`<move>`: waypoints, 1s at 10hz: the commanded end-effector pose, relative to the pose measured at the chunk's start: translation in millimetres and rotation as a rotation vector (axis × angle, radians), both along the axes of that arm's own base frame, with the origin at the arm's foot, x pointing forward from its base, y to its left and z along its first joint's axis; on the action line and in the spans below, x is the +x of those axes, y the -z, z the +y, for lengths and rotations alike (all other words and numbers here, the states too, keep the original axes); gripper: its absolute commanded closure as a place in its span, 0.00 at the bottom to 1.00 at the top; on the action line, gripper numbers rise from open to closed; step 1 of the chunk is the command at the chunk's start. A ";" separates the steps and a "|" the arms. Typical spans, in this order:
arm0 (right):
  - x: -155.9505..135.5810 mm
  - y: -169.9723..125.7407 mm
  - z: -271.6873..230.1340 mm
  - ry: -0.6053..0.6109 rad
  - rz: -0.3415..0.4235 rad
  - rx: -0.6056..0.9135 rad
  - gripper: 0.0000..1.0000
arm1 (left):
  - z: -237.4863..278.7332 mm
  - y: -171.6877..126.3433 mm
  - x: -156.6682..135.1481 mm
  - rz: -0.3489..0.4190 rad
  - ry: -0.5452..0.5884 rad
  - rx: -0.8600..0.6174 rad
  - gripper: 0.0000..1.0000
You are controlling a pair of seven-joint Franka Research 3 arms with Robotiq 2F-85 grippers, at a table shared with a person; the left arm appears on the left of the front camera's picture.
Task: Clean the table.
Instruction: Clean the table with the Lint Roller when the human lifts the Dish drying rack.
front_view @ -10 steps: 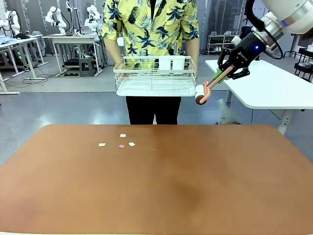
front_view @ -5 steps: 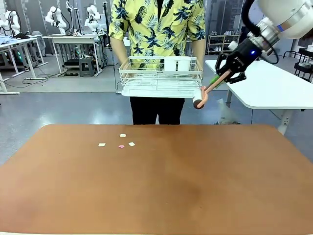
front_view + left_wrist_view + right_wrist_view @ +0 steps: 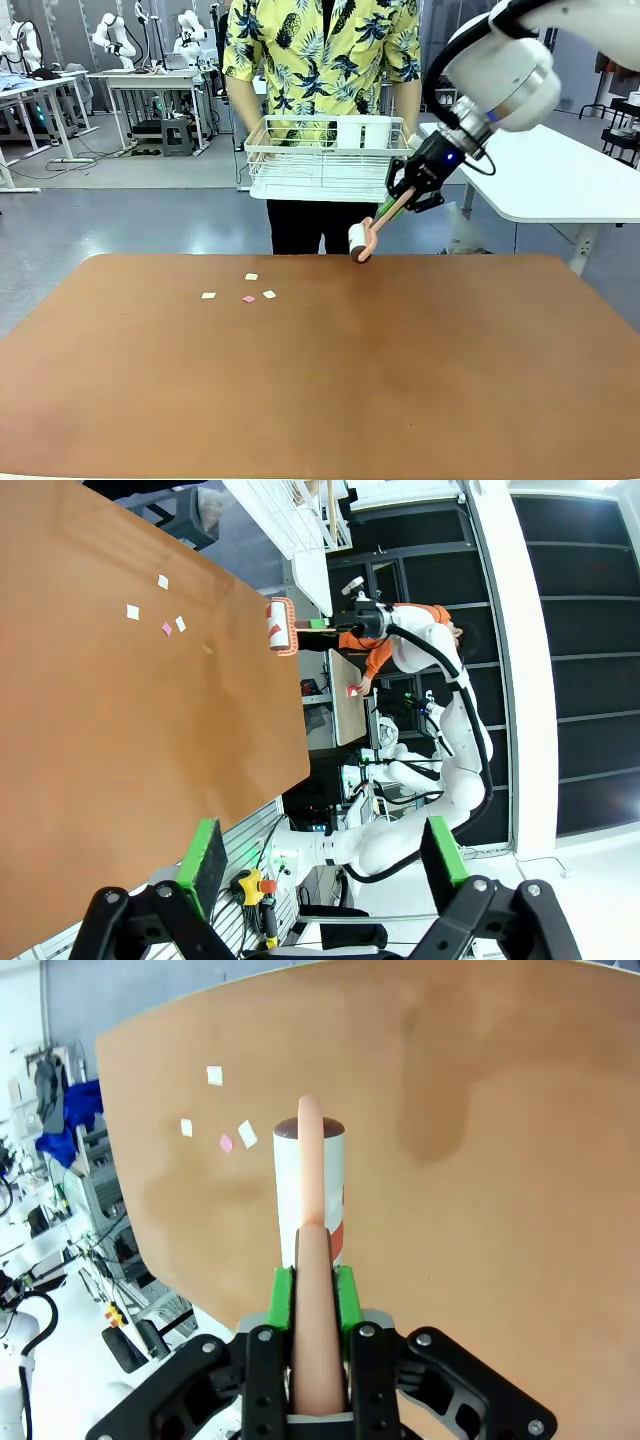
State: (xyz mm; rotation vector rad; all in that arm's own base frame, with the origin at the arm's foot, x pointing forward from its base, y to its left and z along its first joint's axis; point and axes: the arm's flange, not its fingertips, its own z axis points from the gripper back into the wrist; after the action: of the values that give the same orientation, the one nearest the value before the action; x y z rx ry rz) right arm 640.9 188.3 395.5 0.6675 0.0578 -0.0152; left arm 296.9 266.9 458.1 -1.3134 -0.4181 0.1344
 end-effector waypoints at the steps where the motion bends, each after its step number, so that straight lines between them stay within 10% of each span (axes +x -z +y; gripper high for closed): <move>1: -8.0 16.4 11.1 0.074 -0.053 -0.034 0.79 | 3.3 -1.8 -1.1 -0.031 0.001 -0.015 0.00; 10: -6.8 61.6 20.3 0.048 -0.001 -0.030 0.79 | 3.3 -1.8 -1.1 -0.031 0.001 -0.015 0.00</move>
State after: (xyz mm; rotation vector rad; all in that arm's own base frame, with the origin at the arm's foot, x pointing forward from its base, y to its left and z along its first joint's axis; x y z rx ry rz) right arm 628.0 205.8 338.1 0.6338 0.0318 -0.0623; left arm 296.9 266.9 458.1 -1.3135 -0.4182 0.1346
